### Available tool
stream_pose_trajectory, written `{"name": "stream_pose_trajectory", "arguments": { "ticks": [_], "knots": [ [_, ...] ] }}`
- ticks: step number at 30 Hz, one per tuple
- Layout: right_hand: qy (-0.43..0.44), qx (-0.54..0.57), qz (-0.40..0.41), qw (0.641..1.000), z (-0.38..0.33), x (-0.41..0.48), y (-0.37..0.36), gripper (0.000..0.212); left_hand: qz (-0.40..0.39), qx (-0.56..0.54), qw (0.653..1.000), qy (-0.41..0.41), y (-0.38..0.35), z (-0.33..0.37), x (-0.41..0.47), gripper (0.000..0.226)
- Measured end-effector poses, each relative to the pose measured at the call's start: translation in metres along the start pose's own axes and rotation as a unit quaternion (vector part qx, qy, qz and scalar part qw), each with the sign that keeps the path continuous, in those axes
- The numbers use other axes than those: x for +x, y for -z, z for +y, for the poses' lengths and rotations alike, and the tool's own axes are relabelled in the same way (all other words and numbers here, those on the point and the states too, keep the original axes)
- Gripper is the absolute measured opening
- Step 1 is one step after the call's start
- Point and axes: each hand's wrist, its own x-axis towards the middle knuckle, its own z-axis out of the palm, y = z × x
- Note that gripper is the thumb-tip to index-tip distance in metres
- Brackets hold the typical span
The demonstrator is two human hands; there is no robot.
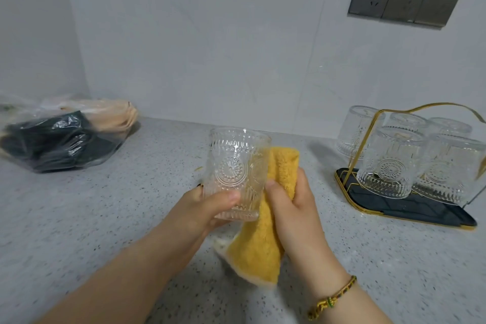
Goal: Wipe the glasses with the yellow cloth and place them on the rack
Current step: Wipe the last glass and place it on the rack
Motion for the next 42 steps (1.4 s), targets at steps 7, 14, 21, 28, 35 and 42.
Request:
{"name": "stream_pose_trajectory", "arguments": {
  "ticks": [7, 14, 21, 28, 35, 42],
  "knots": [
    [-0.005, -0.005, -0.038, 0.999, 0.000, -0.006, -0.005, 0.013, 0.049, -0.025, 0.998, -0.014, 0.009, 0.005, 0.004, 0.059],
    [0.103, -0.131, -0.025, 0.986, 0.009, -0.010, -0.014, 0.011, 0.137, -0.080, 0.987, 0.020, 0.010, 0.000, 0.011, 0.066],
    [0.179, -0.118, -0.024, 0.977, 0.009, -0.011, -0.013, 0.036, 0.026, -0.013, 1.000, -0.003, 0.012, 0.002, 0.006, 0.076],
    [0.042, -0.019, -0.013, 0.999, 0.000, -0.003, 0.000, 0.012, 0.002, -0.024, 1.000, -0.012, 0.004, -0.001, 0.003, 0.092],
    [0.102, -0.073, -0.025, 0.992, -0.004, -0.011, -0.004, 0.015, 0.063, -0.019, 0.997, -0.033, 0.015, 0.007, 0.007, 0.103],
    [0.069, 0.021, 0.039, 0.997, -0.004, -0.003, 0.002, 0.014, 0.055, 0.069, 0.996, -0.013, 0.001, 0.002, 0.001, 0.077]
  ]
}}
